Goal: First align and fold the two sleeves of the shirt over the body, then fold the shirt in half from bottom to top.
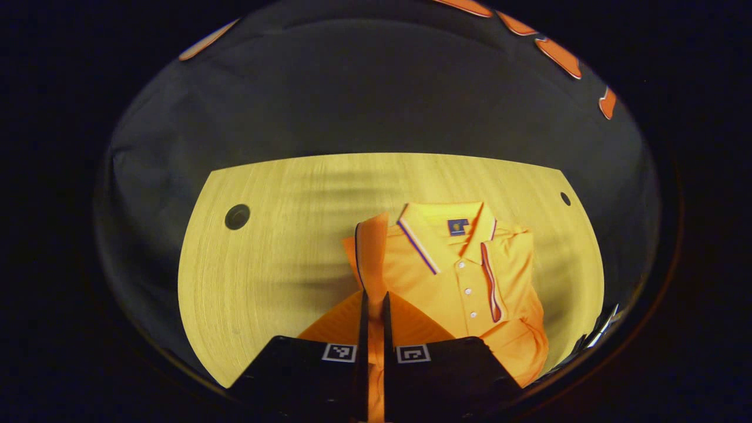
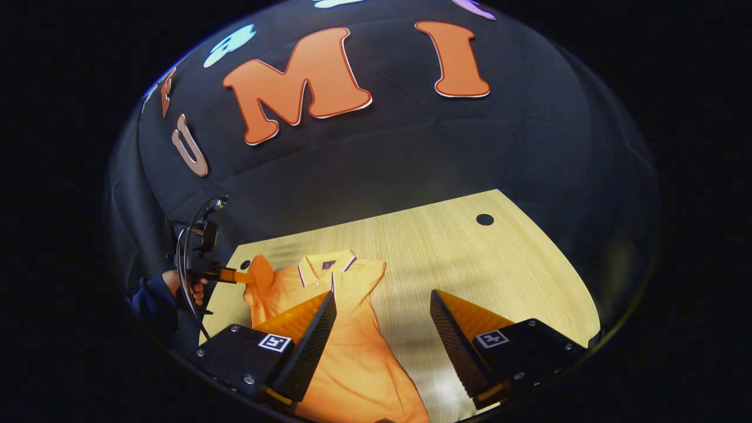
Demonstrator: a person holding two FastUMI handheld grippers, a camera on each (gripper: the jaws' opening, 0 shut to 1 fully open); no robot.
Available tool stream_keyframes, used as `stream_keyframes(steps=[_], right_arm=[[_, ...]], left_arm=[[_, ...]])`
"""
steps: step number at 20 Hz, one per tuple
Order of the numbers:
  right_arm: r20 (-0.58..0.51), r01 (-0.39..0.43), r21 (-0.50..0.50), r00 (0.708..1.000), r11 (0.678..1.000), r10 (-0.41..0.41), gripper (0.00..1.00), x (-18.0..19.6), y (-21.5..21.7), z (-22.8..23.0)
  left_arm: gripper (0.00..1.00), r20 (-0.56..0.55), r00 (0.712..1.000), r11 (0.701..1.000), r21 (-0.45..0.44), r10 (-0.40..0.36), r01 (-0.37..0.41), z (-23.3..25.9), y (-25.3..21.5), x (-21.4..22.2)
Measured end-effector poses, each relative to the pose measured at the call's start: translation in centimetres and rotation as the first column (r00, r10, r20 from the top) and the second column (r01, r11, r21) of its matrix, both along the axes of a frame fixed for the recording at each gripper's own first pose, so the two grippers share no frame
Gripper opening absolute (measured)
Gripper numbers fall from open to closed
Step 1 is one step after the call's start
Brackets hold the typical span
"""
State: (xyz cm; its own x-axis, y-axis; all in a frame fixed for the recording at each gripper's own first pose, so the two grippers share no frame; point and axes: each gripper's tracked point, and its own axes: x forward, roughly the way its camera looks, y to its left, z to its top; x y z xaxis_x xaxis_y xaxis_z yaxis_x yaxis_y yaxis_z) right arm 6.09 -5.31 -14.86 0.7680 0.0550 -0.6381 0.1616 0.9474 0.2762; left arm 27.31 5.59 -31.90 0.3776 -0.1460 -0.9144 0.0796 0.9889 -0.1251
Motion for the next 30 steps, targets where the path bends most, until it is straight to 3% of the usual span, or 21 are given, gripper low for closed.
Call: stream_keyframes(steps=[3,4,5,7,9,10,12,15,19,21,23,27,29,30], right_arm=[[-0.003,-0.010,0.006,1.000,1.000,0.010,0.98,-0.2,0.4,-0.1],[-0.002,-0.013,0.009,1.000,1.000,0.013,0.98,-0.3,0.5,-0.1],[-0.001,-0.016,0.011,1.000,1.000,0.016,0.98,-0.5,0.6,-0.2],[0.003,-0.022,0.015,1.000,1.000,0.022,0.98,-0.9,0.6,-0.2],[0.014,-0.027,0.014,1.000,1.000,0.027,0.98,-1.3,0.4,0.0],[0.025,-0.025,0.005,0.999,1.000,0.025,0.98,-1.2,0.3,0.2],[0.056,-0.032,-0.007,0.998,0.999,0.032,0.98,-1.3,0.1,0.7],[0.126,-0.054,-0.029,0.990,0.998,0.057,0.98,-1.5,0.2,2.2],[0.216,-0.116,-0.093,0.967,0.989,0.134,0.98,-2.3,1.0,3.9],[0.247,-0.153,-0.126,0.952,0.980,0.180,0.99,-3.0,1.6,4.3],[0.266,-0.179,-0.155,0.940,0.972,0.216,0.99,-3.7,2.1,4.5],[0.299,-0.210,-0.159,0.921,0.965,0.249,0.99,-6.1,2.9,4.1],[0.298,-0.227,-0.157,0.917,0.961,0.265,0.99,-7.5,3.0,3.0],[0.282,-0.238,-0.151,0.920,0.960,0.272,0.99,-8.2,2.8,2.0]], left_arm=[[0.13,0.012,0.998,0.996,-0.049,-0.068,0.068,0.2,-4.9,0.0],[0.22,0.031,0.995,0.990,-0.100,-0.094,0.097,1.0,-7.0,-0.1],[0.24,0.047,0.991,0.979,-0.160,-0.122,0.128,1.8,-9.0,-0.3],[0.49,0.089,0.983,0.963,-0.204,-0.159,0.175,3.7,-11.2,-0.4],[0.63,0.167,0.970,0.966,-0.157,-0.178,0.205,5.4,-10.7,-0.8],[0.77,0.200,0.964,0.969,-0.135,-0.177,0.206,6.3,-10.3,-0.8],[0.93,0.254,0.955,0.977,-0.102,-0.157,0.187,8.8,-9.2,-2.1],[0.96,0.351,0.934,0.993,-0.070,-0.068,0.098,11.8,-7.0,-3.6],[0.96,0.502,0.865,1.000,-0.017,0.030,-0.025,16.6,-4.7,-6.5],[0.96,0.578,0.813,0.997,-0.015,0.066,-0.070,18.9,-4.3,-8.1],[0.96,0.647,0.756,0.992,-0.006,0.098,-0.123,20.5,-3.5,-10.3],[0.95,0.787,0.610,0.977,0.044,0.095,-0.209,24.9,-3.9,-15.3],[0.95,0.812,0.575,0.968,0.051,0.103,-0.244,26.5,-4.1,-17.6],[0.95,0.809,0.577,0.967,0.043,0.114,-0.251,26.5,-4.2,-18.6]])
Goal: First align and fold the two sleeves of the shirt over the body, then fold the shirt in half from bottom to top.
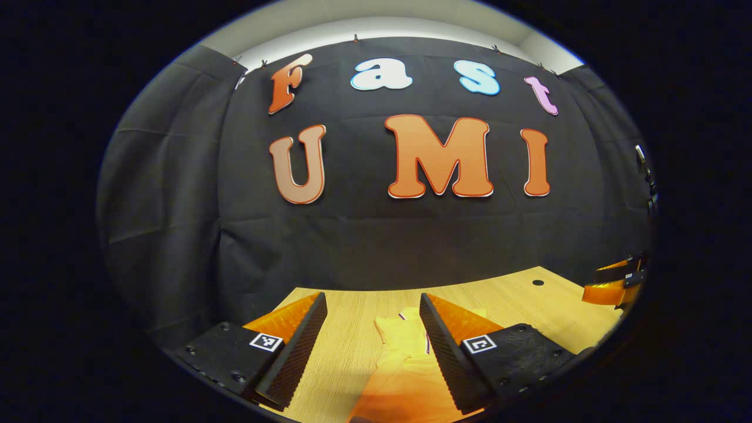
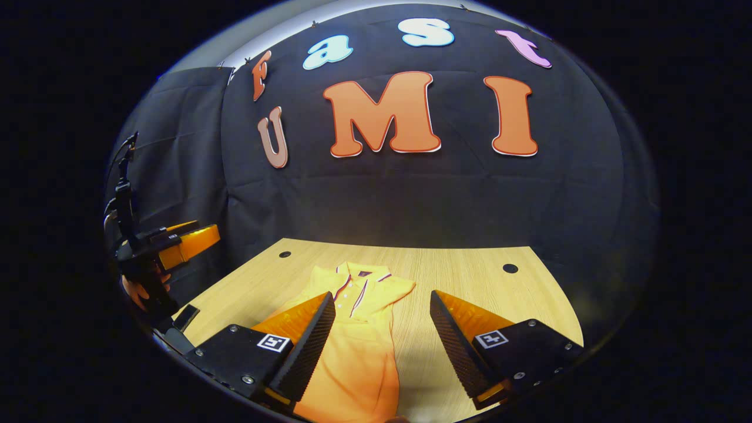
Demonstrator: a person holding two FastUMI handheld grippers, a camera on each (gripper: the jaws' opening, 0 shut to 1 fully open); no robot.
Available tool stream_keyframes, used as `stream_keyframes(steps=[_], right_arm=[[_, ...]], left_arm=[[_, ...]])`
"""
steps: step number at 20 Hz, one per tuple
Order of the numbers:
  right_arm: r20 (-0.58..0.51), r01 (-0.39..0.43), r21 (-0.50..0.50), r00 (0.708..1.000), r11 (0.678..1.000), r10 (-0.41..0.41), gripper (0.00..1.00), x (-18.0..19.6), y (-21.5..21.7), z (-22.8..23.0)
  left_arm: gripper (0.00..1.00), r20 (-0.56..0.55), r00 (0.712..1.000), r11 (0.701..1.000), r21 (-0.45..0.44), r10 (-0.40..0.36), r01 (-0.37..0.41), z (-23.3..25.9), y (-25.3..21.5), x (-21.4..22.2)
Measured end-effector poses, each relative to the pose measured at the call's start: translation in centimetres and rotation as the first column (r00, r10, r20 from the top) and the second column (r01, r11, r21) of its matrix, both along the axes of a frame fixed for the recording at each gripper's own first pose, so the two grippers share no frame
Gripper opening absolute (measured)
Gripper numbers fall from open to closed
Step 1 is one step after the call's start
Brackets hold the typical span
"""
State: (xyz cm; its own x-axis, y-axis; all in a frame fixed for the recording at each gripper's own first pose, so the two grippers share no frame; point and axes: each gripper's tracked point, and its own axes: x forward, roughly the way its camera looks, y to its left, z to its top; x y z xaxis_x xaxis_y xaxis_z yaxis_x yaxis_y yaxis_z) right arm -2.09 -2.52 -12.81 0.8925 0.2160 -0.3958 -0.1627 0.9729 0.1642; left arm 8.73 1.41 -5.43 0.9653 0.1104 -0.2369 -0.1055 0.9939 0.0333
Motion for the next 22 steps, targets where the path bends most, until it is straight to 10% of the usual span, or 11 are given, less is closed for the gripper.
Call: stream_keyframes(steps=[8,15,22], right_arm=[[-0.377,-0.064,0.015,0.924,0.998,0.065,0.99,-9.6,-0.3,-11.5],[-0.575,-0.148,-0.003,0.809,0.989,0.120,0.99,-15.3,1.6,-18.7],[-0.719,-0.175,-0.037,0.689,0.984,0.095,0.99,-18.8,1.4,-22.4]], left_arm=[[0.95,-0.369,0.929,0.998,-0.058,0.008,-0.032,-11.8,1.0,-10.5],[0.97,-0.629,0.777,0.996,-0.071,-0.007,-0.048,-22.4,1.7,-17.1],[0.97,-0.842,0.537,0.990,-0.113,-0.050,-0.084,-29.0,3.1,-23.2]])
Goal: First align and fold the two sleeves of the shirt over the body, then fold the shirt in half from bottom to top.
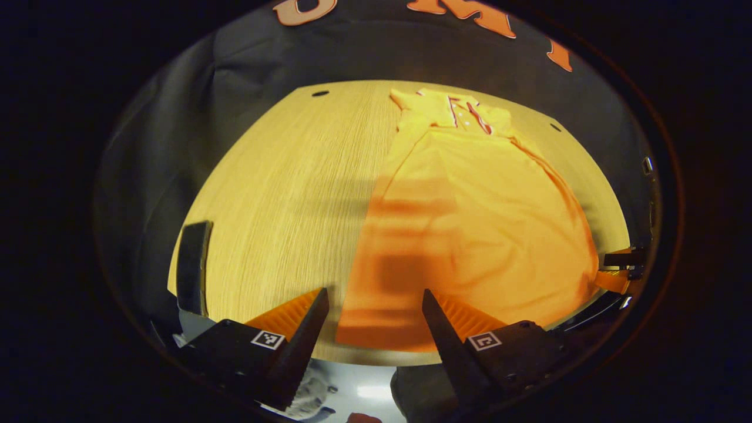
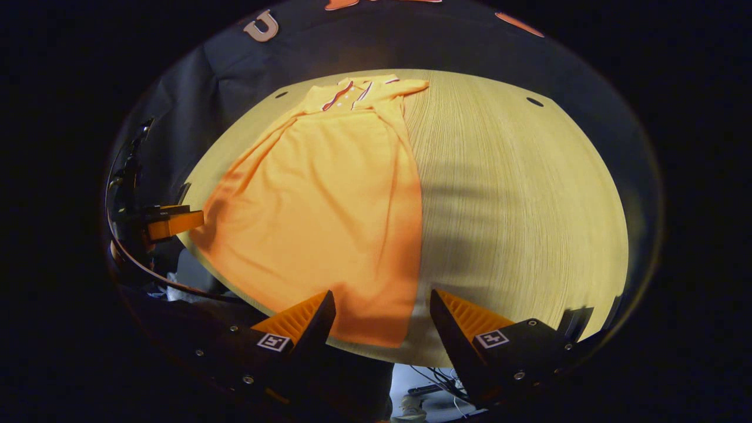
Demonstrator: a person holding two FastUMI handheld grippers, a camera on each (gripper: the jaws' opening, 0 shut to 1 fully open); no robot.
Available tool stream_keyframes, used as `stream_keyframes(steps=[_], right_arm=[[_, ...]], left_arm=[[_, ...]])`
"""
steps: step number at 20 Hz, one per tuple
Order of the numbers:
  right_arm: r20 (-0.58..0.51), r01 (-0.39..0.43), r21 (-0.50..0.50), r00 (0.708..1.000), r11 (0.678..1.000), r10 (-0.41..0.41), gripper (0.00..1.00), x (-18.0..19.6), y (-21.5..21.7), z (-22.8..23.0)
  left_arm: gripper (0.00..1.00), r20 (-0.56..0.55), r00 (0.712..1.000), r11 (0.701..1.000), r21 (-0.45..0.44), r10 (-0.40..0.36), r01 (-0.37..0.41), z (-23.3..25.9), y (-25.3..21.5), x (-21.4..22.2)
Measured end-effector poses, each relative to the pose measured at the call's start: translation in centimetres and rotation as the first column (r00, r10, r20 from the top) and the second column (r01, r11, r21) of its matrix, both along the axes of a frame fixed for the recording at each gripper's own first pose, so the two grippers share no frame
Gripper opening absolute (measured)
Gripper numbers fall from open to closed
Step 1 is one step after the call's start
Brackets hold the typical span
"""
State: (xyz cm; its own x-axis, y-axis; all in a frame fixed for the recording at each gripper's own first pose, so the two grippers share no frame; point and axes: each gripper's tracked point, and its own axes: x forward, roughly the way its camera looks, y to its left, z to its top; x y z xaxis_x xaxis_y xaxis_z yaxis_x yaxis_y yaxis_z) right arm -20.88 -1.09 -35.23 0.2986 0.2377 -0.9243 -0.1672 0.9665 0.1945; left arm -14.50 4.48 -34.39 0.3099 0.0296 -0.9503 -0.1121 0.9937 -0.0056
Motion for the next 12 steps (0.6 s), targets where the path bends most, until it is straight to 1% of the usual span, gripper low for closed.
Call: stream_keyframes(steps=[2,3,4,5,7,8,9,10,11,12], right_arm=[[-0.032,0.015,-0.006,0.999,1.000,-0.015,0.99,-0.5,0.3,-0.4],[-0.041,0.016,-0.008,0.999,1.000,-0.016,0.99,-0.8,0.5,-0.4],[-0.041,0.017,-0.012,0.999,1.000,-0.017,0.99,-0.8,0.4,-0.4],[-0.049,0.017,-0.017,0.999,1.000,-0.018,0.98,-0.8,0.5,-0.5],[-0.095,0.040,-0.022,0.995,0.999,-0.042,0.98,-1.2,0.9,-0.6],[-0.123,0.035,-0.016,0.992,0.999,-0.037,0.98,-1.4,1.4,-0.6],[-0.143,0.019,-0.014,0.990,1.000,-0.021,0.95,-1.9,1.6,-0.5],[-0.155,-0.001,-0.028,0.988,1.000,-0.003,0.93,-2.3,1.6,-0.4],[-0.167,-0.009,-0.063,0.986,0.998,-0.002,0.87,-2.1,1.1,-0.7],[-0.177,0.003,-0.097,0.984,0.995,-0.021,0.73,-1.9,0.5,-1.0]], left_arm=[[0.97,-0.052,0.999,1.000,-0.014,0.010,-0.011,-1.6,0.0,-0.4],[0.98,-0.033,0.999,1.000,-0.018,0.020,-0.021,-1.5,-0.1,0.3],[0.97,-0.065,0.998,1.000,-0.026,0.011,-0.013,-1.9,-0.4,0.3],[0.97,-0.072,0.997,1.000,-0.028,-0.007,0.005,-1.9,-0.4,0.7],[0.98,-0.121,0.991,0.998,-0.040,-0.059,0.054,-2.0,-1.1,0.8],[1.00,-0.150,0.986,0.996,-0.046,-0.077,0.071,-2.5,-1.4,0.9],[0.99,-0.161,0.983,0.996,-0.047,-0.086,0.079,-2.8,-1.5,1.0],[0.99,-0.173,0.982,0.996,-0.050,-0.076,0.068,-3.2,-1.8,1.3],[0.96,-0.185,0.979,0.996,-0.054,-0.082,0.073,-3.0,-2.3,1.6],[0.80,-0.191,0.976,0.993,-0.061,-0.107,0.097,-3.1,-2.8,1.8]])
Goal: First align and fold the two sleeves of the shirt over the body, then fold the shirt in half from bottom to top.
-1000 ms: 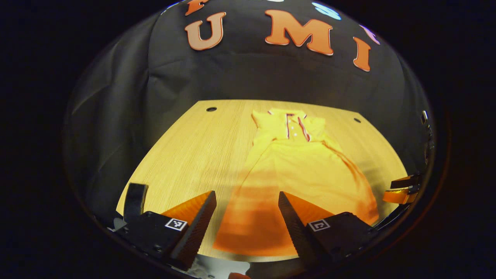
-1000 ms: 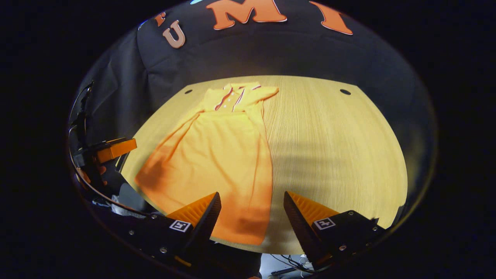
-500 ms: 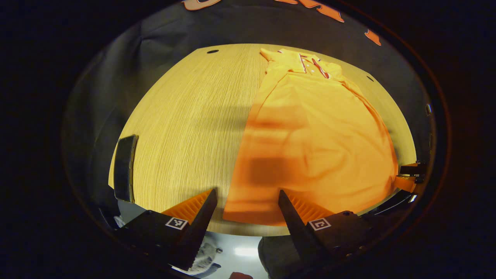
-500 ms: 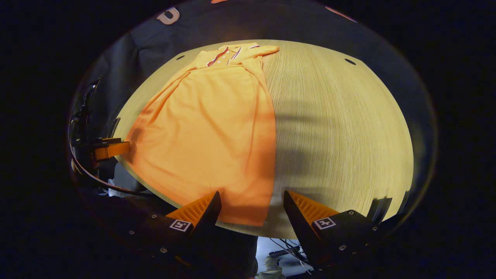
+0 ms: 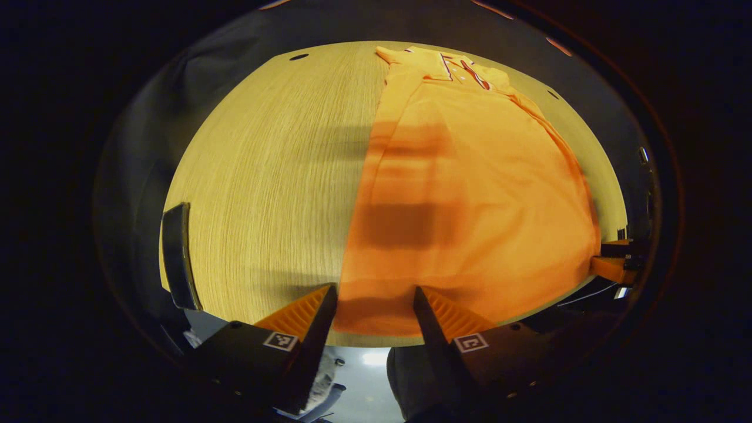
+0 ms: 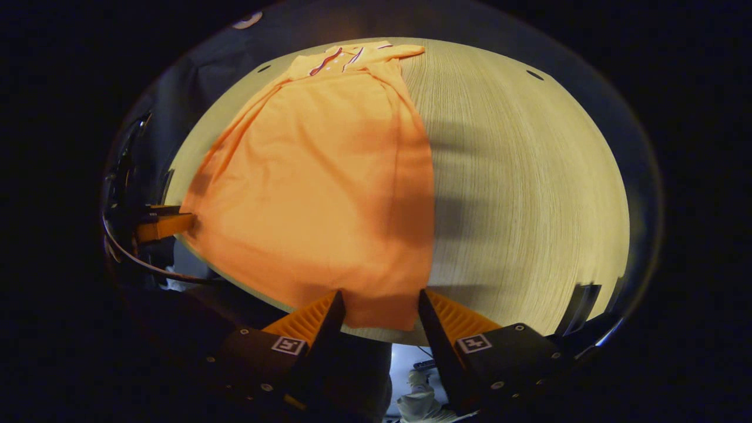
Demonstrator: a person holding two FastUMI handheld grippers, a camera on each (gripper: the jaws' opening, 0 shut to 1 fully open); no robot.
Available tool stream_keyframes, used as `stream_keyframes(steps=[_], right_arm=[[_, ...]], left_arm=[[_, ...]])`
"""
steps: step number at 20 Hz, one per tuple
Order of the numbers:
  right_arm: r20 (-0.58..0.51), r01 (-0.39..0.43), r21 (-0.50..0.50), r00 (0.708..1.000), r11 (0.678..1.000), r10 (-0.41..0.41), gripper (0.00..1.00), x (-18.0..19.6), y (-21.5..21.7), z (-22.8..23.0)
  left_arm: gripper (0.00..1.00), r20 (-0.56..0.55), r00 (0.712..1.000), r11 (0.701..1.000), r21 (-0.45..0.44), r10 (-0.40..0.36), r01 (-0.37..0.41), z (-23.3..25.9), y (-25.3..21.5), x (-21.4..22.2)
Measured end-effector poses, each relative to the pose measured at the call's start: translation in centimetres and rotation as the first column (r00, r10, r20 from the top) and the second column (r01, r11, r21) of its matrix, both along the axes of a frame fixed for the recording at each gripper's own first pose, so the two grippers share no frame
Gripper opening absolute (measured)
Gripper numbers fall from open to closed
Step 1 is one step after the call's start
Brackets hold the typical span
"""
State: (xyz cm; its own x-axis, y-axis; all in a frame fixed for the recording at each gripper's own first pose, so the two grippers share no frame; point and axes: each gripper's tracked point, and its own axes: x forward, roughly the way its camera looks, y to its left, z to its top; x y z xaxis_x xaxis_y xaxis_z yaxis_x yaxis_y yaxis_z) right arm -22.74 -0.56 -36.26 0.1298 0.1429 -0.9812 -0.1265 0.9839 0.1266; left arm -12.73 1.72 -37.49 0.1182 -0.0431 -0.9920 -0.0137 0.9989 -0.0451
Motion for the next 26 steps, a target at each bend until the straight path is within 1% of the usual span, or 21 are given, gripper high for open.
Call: stream_keyframes(steps=[1,2,3,4,5,6,7,8,9,10,13,18,20,21,24,26], right_arm=[[-0.020,0.035,0.020,0.999,0.999,-0.034,0.58,0.0,0.2,0.1],[-0.028,0.097,0.059,0.995,0.993,-0.096,0.48,0.4,0.8,0.1],[-0.049,0.137,0.085,0.990,0.987,-0.133,0.23,0.6,1.1,0.0],[-0.069,0.159,0.126,0.986,0.979,-0.151,0.21,0.3,1.6,0.1],[-0.088,0.190,0.166,0.980,0.968,-0.178,0.12,0.3,2.2,0.2],[-0.093,0.228,0.197,0.973,0.954,-0.213,0.08,0.7,2.6,0.2],[-0.098,0.259,0.220,0.965,0.941,-0.243,0.02,1.3,3.0,0.1],[-0.112,0.264,0.229,0.963,0.937,-0.245,0.02,1.0,3.4,0.2],[-0.093,0.278,0.233,0.960,0.932,-0.263,0.00,1.9,3.5,0.3],[-0.083,0.275,0.252,0.961,0.928,-0.262,0.01,2.6,3.5,1.3],[-0.021,0.229,0.237,0.973,0.944,-0.230,0.00,4.8,2.9,3.1],[0.026,0.230,0.287,0.969,0.930,-0.247,0.01,9.0,3.5,6.0],[0.045,0.230,0.302,0.966,0.925,-0.255,0.01,10.9,3.6,7.0],[0.061,0.241,0.308,0.960,0.920,-0.272,0.01,12.1,3.5,7.4],[0.080,0.247,0.335,0.954,0.909,-0.288,0.00,14.9,3.7,8.5],[0.099,0.243,0.341,0.951,0.908,-0.292,0.01,17.0,3.8,9.0]], left_arm=[[0.67,-0.009,1.000,1.000,-0.009,-0.023,0.023,-0.1,-0.7,0.3],[0.48,-0.006,0.999,0.999,-0.018,-0.041,0.041,-0.1,-1.3,1.0],[0.29,-0.009,0.999,0.999,-0.012,-0.041,0.041,-0.4,-1.7,1.6],[0.10,-0.018,0.997,0.997,-0.020,-0.069,0.069,-0.3,-2.2,2.2],[0.09,-0.021,0.996,0.996,-0.033,-0.085,0.085,-1.4,-2.6,1.8],[0.01,-0.021,0.998,0.997,-0.041,-0.063,0.062,-0.5,-2.5,2.7],[0.01,-0.028,0.998,0.996,-0.061,-0.065,0.063,-0.3,-2.7,2.1],[0.01,-0.036,0.998,0.996,-0.077,-0.048,0.045,-0.3,-2.9,2.1],[0.01,-0.045,0.999,0.994,-0.108,-0.030,0.025,0.1,-3.2,2.1],[0.01,-0.039,0.999,0.993,-0.115,-0.018,0.013,0.4,-3.1,2.6],[0.01,-0.010,1.000,0.991,-0.131,-0.017,0.015,1.9,-2.9,4.6],[0.01,0.079,0.996,0.983,-0.178,-0.039,0.053,5.3,-4.0,9.5],[0.01,0.121,0.990,0.980,-0.177,-0.071,0.092,6.7,-4.1,11.6],[0.01,0.139,0.988,0.979,-0.179,-0.073,0.098,7.1,-4.2,12.8],[0.01,0.186,0.981,0.970,-0.225,-0.047,0.089,8.3,-4.5,16.9],[0.01,0.217,0.976,0.972,-0.220,-0.034,0.082,8.8,-3.8,19.8]])
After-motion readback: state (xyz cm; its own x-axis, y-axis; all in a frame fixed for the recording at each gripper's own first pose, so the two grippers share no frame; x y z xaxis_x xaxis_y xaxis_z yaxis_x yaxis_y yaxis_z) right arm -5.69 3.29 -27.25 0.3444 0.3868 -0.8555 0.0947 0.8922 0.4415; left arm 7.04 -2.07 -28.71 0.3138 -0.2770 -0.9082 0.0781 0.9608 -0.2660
